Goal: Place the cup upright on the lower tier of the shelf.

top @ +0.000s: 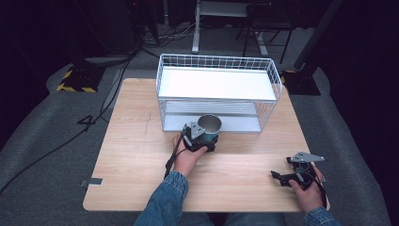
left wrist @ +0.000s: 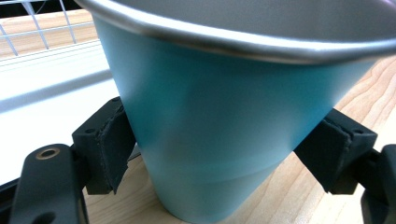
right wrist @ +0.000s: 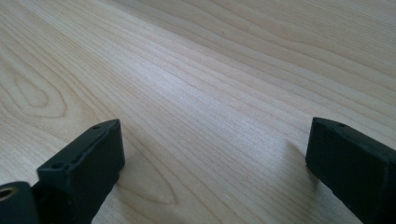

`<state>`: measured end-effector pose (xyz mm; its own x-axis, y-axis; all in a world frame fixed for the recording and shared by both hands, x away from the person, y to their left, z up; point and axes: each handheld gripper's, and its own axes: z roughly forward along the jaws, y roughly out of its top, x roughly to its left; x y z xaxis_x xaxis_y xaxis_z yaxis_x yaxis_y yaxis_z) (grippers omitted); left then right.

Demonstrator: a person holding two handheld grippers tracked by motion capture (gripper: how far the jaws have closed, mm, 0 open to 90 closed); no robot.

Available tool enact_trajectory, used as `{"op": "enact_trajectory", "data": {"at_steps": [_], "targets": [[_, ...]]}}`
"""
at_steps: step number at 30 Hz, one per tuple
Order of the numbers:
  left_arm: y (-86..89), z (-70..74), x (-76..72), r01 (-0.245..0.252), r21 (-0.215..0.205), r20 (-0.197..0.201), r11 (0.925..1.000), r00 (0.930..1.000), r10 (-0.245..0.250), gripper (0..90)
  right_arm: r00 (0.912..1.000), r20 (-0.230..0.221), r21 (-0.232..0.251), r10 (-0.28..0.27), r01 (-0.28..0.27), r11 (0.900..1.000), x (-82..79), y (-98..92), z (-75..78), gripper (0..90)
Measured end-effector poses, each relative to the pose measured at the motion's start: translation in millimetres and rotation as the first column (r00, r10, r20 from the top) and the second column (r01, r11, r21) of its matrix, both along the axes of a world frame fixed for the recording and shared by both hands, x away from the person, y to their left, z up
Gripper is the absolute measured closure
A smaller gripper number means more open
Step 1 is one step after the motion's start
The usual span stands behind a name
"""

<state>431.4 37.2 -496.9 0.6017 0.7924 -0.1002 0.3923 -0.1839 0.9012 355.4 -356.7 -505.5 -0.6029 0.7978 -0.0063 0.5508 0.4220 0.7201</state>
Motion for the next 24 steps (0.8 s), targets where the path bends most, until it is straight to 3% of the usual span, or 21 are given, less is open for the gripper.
{"op": "enact_trajectory", "data": {"at_steps": [10,11,13,17,24], "targets": [[3.1,4.3,-2.5,0.009,0.022,0.008,0.9997,0.9999,-0.009,19.5,1.0000,-0.001,0.001,-0.001,0.001,1.000,0.0,0.1,0.1,4.7],[3.2,8.1,-1.8,0.028,0.045,-0.013,0.9986,0.9995,-0.028,19.5,1.0000,0.000,0.000,0.000,0.000,1.000,0.0,0.0,0.0,4.7],[2.7,12.5,-1.6,0.036,0.058,-0.001,0.9977,0.9994,-0.036,19.5,1.0000,0.000,0.000,0.000,0.000,1.000,0.0,0.0,0.0,4.7],[1.0,19.2,-1.7,0.031,0.034,0.009,0.9989,0.9995,-0.032,19.5,1.0000,-0.001,0.001,-0.001,0.001,1.000,-0.1,0.0,0.0,4.7],[0.5,27.5,3.1,0.023,0.034,0.022,0.9992,0.9995,-0.024,19.4,1.0000,0.000,0.000,0.000,0.000,1.000,0.0,0.0,0.0,4.7]]}}
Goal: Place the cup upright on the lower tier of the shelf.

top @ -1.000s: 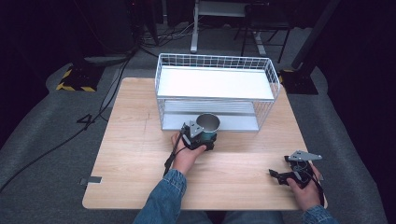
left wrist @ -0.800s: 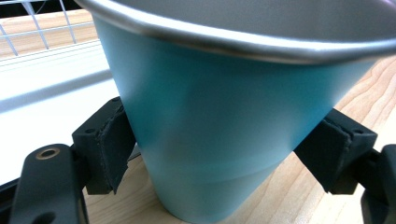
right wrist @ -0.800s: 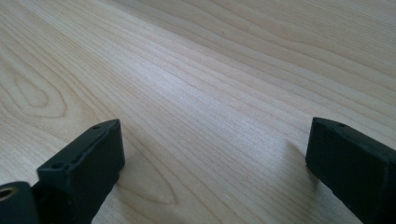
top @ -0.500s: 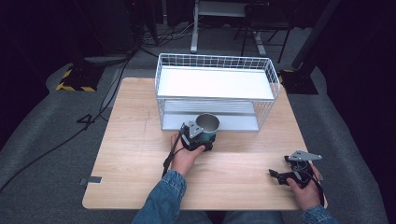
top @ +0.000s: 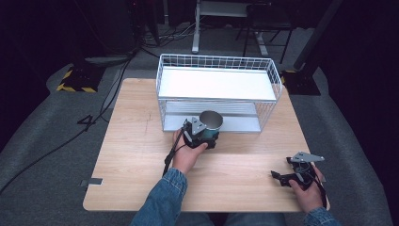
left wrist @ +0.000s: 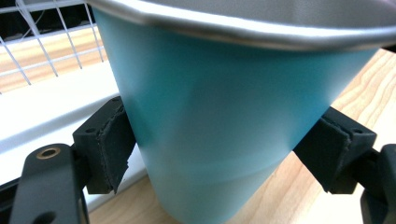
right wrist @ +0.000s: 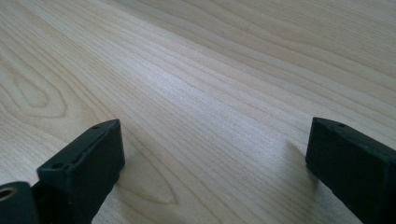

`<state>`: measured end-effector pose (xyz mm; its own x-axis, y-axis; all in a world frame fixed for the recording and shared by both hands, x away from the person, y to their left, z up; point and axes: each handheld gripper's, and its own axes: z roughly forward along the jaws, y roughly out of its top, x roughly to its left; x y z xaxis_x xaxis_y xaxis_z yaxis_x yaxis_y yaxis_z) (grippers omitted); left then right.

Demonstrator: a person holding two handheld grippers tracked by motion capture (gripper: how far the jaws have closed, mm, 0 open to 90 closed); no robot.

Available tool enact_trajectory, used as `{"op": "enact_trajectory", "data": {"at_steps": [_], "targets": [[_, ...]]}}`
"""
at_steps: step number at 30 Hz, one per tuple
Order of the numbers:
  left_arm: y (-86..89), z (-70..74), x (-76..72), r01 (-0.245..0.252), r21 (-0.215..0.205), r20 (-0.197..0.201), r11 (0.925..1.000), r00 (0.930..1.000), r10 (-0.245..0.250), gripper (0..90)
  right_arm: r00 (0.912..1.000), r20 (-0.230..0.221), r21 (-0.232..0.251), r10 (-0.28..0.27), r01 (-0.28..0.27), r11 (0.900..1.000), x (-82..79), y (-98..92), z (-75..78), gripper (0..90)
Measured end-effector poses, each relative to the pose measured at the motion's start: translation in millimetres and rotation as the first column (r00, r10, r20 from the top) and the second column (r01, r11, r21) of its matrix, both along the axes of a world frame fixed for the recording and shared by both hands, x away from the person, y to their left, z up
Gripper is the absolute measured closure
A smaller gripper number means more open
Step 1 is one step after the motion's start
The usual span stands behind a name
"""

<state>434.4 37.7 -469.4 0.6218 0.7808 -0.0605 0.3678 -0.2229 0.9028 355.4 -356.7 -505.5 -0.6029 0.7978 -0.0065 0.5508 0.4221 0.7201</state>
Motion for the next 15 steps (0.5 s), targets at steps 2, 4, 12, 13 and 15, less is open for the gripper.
{"op": "enact_trajectory", "data": {"at_steps": [2,4,12,13,15], "targets": [[-0.2,2.9,2.4,-0.013,-0.025,0.006,0.9996,0.9999,0.013,19.4,1.0000,-0.001,0.001,-0.001,0.001,1.000,0.0,0.1,0.1,4.7],[0.4,5.5,5.1,-0.017,-0.023,0.014,0.9996,0.9998,0.017,19.4,1.0000,0.000,0.000,0.000,0.000,1.000,0.0,0.0,0.0,4.7],[1.4,15.6,17.1,-0.044,-0.052,0.047,0.9977,0.9978,0.047,19.4,1.0000,0.000,0.000,0.000,0.000,1.000,0.0,0.0,0.0,4.7],[1.0,15.9,19.1,-0.048,-0.050,0.050,0.9976,0.9975,0.050,19.4,1.0000,-0.001,0.001,-0.001,0.001,1.000,0.0,0.1,0.1,4.7],[0.9,15.9,24.0,-0.060,-0.058,0.055,0.9965,0.9965,0.063,19.4,1.0000,-0.001,0.001,-0.001,0.001,1.000,0.0,0.1,0.1,4.7]]}}
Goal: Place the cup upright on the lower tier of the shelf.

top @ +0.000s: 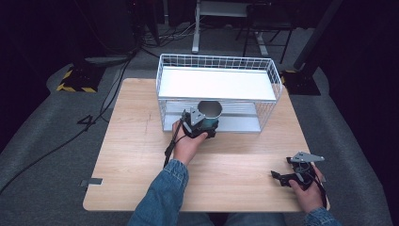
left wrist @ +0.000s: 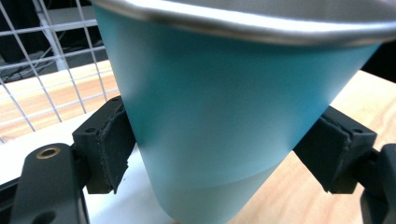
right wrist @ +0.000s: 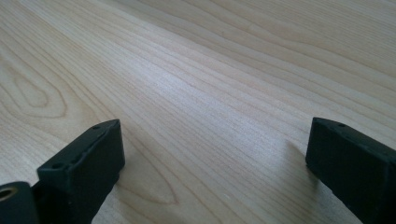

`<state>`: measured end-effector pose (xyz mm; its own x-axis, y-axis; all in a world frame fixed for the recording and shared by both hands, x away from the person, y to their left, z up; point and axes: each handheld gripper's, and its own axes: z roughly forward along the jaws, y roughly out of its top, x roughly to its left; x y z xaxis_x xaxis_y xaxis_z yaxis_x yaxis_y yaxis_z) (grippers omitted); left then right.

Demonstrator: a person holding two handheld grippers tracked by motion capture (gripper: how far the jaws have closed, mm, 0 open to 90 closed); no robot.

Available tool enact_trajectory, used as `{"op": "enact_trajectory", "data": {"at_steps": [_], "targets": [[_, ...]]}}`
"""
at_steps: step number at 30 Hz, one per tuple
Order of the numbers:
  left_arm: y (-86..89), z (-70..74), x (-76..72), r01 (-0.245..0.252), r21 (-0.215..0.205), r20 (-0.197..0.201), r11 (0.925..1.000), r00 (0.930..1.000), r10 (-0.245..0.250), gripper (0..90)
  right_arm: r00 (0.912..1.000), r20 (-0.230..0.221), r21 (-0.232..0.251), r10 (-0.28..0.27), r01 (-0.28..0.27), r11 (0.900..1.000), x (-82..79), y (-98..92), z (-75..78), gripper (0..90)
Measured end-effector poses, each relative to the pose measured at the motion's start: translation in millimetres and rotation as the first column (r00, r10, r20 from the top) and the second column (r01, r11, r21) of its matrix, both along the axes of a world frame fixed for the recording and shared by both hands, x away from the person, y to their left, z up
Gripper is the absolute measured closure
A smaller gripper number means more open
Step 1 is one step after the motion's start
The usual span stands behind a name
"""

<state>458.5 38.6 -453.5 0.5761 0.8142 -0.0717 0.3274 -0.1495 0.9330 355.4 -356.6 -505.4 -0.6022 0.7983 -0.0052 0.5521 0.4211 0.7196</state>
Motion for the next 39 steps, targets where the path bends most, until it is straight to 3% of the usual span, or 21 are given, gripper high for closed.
{"op": "enact_trajectory", "data": {"at_steps": [7,19,30,31,34,39], "targets": [[-2.8,-3.5,19.4,-0.034,-0.025,0.017,0.9991,0.9992,0.035,19.3,1.0000,0.000,0.000,0.000,0.000,1.000,0.0,0.0,0.0,4.7],[-9.3,-17.9,39.3,-0.080,-0.014,0.018,0.9967,0.9966,0.081,19.2,1.0000,0.000,0.000,0.000,0.000,1.000,0.0,0.0,0.0,4.7],[-18.1,-26.4,49.0,-0.087,0.001,-0.024,0.9962,0.9959,0.087,19.1,1.0000,0.000,0.000,0.000,0.000,1.000,0.0,0.0,0.0,4.7],[-18.8,-28.0,51.7,-0.035,-0.014,-0.032,0.9993,0.9989,0.034,19.1,1.0000,0.000,0.000,0.000,0.000,1.000,0.0,0.0,0.0,4.7],[-17.8,-29.4,51.9,-0.062,0.001,-0.042,0.9981,0.9972,0.062,19.0,1.0000,0.000,0.000,0.000,0.000,1.000,0.0,0.0,0.0,4.7],[-17.6,-32.1,53.8,-0.063,-0.039,-0.058,0.9972,0.9965,0.061,18.8,1.0000,0.001,-0.001,0.001,-0.001,1.000,0.1,-0.1,-0.1,4.7]]}}
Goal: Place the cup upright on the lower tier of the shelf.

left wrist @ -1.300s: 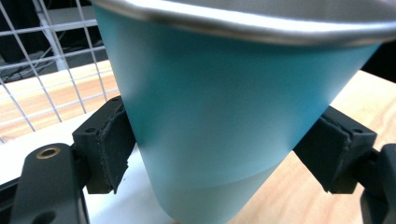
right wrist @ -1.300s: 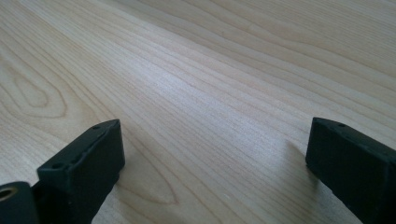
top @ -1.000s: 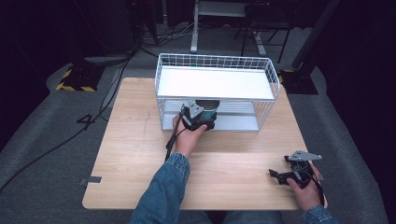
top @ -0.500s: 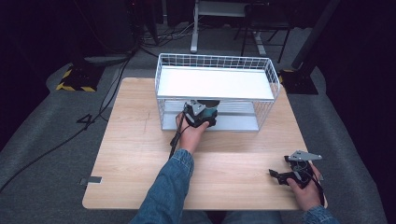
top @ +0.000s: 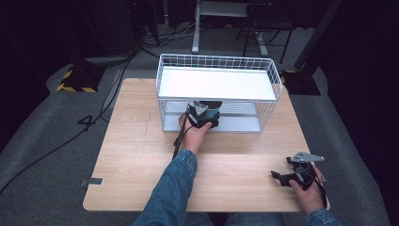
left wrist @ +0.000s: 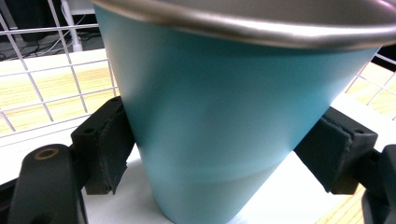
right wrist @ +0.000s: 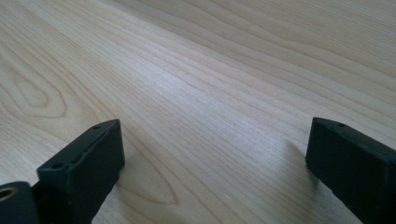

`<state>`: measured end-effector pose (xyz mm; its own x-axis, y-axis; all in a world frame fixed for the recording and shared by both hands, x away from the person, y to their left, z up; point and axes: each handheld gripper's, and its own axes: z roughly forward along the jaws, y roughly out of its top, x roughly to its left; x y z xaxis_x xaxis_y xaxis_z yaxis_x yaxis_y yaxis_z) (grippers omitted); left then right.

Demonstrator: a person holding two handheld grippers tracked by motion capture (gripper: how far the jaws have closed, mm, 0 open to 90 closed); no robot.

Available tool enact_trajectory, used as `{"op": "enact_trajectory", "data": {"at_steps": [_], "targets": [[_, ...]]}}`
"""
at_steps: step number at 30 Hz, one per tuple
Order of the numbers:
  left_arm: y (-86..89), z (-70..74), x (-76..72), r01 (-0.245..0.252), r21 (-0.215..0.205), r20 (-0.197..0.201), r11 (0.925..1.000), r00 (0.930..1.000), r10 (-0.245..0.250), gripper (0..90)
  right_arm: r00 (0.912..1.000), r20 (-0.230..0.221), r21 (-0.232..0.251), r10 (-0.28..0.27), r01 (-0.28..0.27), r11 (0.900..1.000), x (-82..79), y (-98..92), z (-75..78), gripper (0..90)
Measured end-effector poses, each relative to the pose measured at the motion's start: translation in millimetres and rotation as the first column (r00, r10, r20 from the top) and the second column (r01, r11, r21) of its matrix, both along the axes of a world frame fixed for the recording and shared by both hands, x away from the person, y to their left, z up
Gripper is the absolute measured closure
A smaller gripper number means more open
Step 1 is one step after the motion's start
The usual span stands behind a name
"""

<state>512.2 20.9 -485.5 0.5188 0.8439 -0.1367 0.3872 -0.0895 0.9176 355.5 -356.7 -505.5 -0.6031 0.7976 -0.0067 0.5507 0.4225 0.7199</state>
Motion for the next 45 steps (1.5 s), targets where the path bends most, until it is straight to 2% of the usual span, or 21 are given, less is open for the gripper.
{"op": "enact_trajectory", "data": {"at_steps": [1,7,11,15,16,18,21,22,24,25,26,27,28,29,35,39,40,45], "targets": [[1.1,0.5,0.3,-0.013,0.024,0.013,0.9996,0.9998,0.012,18.7,1.0000,-0.001,0.001,-0.001,0.001,1.000,-0.1,0.1,0.0,4.7],[0.5,-0.7,1.5,-0.006,0.008,0.003,1.0000,1.0000,0.006,18.5,1.0000,-0.001,0.001,-0.001,0.001,1.000,0.0,0.0,0.0,4.7],[1.0,-0.8,1.5,-0.018,0.012,-0.004,0.9998,0.9998,0.018,18.5,1.0000,-0.001,0.001,-0.001,0.001,1.000,0.0,0.1,0.1,4.7],[2.0,-0.9,2.6,-0.003,0.015,-0.004,0.9999,1.0000,0.003,18.3,1.0000,-0.001,0.001,-0.001,0.001,1.000,0.0,0.0,0.0,4.7],[2.3,-1.0,2.3,-0.016,0.017,-0.004,0.9997,0.9999,0.016,18.0,1.0000,-0.001,0.001,-0.001,0.001,1.000,-0.1,0.1,0.1,4.7],[1.9,-1.2,1.8,-0.012,0.017,-0.023,0.9998,0.9997,0.013,17.2,1.0000,-0.001,0.001,-0.001,0.001,1.000,0.0,0.1,0.0,4.7],[2.5,-1.2,0.7,0.005,0.056,-0.009,0.9984,0.9999,-0.004,15.4,1.0000,-0.001,0.001,-0.001,0.001,1.000,0.0,0.1,0.0,4.7],[2.6,-1.1,-0.1,0.010,0.057,-0.005,0.9983,0.9999,-0.009,15.3,1.0000,-0.001,0.001,-0.001,0.001,1.000,-0.1,0.0,0.1,4.7],[3.9,-0.2,-1.7,0.023,0.049,-0.006,0.9985,0.9997,-0.023,15.3,1.0000,-0.001,0.001,-0.001,0.001,1.000,-0.1,0.1,0.1,4.8],[3.6,0.7,-5.1,-0.022,0.039,-0.014,0.9990,0.9996,0.023,15.2,1.0000,-0.002,0.001,-0.001,0.001,1.000,-0.1,0.1,0.1,4.7],[2.5,0.7,-7.1,-0.025,0.009,-0.033,0.9996,0.9991,0.026,15.2,1.0000,-0.001,0.001,-0.001,0.001,1.000,-0.1,0.1,0.1,4.7],[6.3,1.6,-4.6,0.084,0.015,-0.019,0.9963,0.9963,-0.084,15.1,1.0000,-0.001,0.001,-0.001,0.001,1.000,-0.1,0.1,0.1,4.7],[6.3,1.6,-4.6,0.084,0.015,-0.019,0.9963,0.9963,-0.084,15.1,1.0000,-0.001,0.001,-0.001,0.001,1.000,-0.1,0.0,0.1,4.7],[8.6,4.6,-10.9,0.015,0.030,-0.021,0.9994,0.9997,-0.014,15.1,1.0000,-0.002,0.001,-0.001,0.001,1.000,0.0,0.0,0.1,4.7],[15.2,11.8,-21.3,0.027,0.018,-0.012,0.9995,0.9996,-0.026,15.1,1.0000,-0.002,0.000,-0.001,0.001,1.000,0.0,0.0,0.1,4.7],[22.5,23.6,-36.0,0.044,0.019,0.006,0.9988,0.9990,-0.044,15.2,1.0000,-0.002,0.001,-0.001,0.001,1.000,0.0,0.0,0.1,4.7],[22.5,23.6,-36.0,0.044,0.019,0.006,0.9988,0.9990,-0.044,15.2,1.0000,-0.002,0.000,-0.001,0.001,1.000,0.0,0.0,0.1,4.7],[30.7,37.1,-54.8,0.060,0.016,0.008,0.9981,0.9982,-0.060,15.2,1.0000,-0.002,0.001,-0.001,0.001,1.000,0.0,0.0,0.1,4.7]]}}
